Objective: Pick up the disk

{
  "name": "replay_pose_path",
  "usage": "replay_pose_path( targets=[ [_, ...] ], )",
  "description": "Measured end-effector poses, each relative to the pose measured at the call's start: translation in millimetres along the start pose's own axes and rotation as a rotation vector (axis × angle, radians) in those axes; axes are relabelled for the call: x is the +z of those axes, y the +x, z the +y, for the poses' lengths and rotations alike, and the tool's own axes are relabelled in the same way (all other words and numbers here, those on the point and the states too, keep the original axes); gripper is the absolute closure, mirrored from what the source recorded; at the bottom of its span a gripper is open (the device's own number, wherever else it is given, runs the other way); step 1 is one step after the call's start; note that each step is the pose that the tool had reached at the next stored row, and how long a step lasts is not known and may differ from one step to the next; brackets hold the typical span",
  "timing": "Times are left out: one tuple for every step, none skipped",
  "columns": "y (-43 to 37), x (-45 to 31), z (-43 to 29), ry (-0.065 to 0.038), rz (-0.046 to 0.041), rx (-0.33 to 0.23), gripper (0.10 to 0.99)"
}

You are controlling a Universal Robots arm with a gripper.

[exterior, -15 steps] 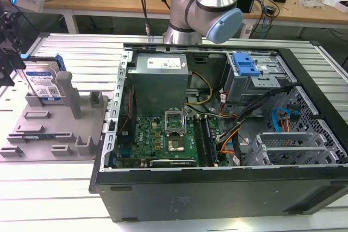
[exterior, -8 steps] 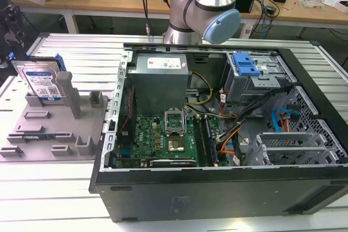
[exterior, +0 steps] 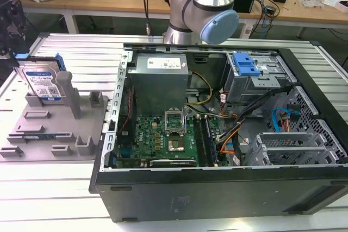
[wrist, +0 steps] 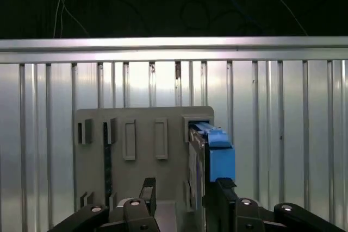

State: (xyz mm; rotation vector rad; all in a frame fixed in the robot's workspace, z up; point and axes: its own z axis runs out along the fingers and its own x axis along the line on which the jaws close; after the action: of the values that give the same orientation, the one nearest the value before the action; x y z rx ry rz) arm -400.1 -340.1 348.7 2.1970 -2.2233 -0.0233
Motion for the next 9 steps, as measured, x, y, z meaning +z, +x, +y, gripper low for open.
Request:
replay_pose_path(
  targets=[
    [-3.6, 0.1, 2.1, 0.000, 0.0001, 0.000, 0.529],
    [-6.7, 0.3, 4.7, 0.000, 0.0001, -0.001, 0.529],
    [-8.2, 0.3, 7.7, 0.000, 0.0006, -0.001, 0.529],
    [-8.4, 0.5, 9.5, 0.000, 0.0019, -0.001, 0.529],
    [-8.4, 0.6, 9.6, 0.000, 0.0022, -0.001, 0.529],
    [-8.4, 0.6, 9.6, 0.000, 0.0023, -0.001, 0.529],
    [-8.4, 0.6, 9.6, 0.000, 0.0023, -0.001, 0.529],
    [-8.3, 0.5, 9.7, 0.000, 0.0024, -0.001, 0.529],
    [-8.4, 0.5, 9.7, 0.000, 0.0024, -0.001, 0.529]
  ],
)
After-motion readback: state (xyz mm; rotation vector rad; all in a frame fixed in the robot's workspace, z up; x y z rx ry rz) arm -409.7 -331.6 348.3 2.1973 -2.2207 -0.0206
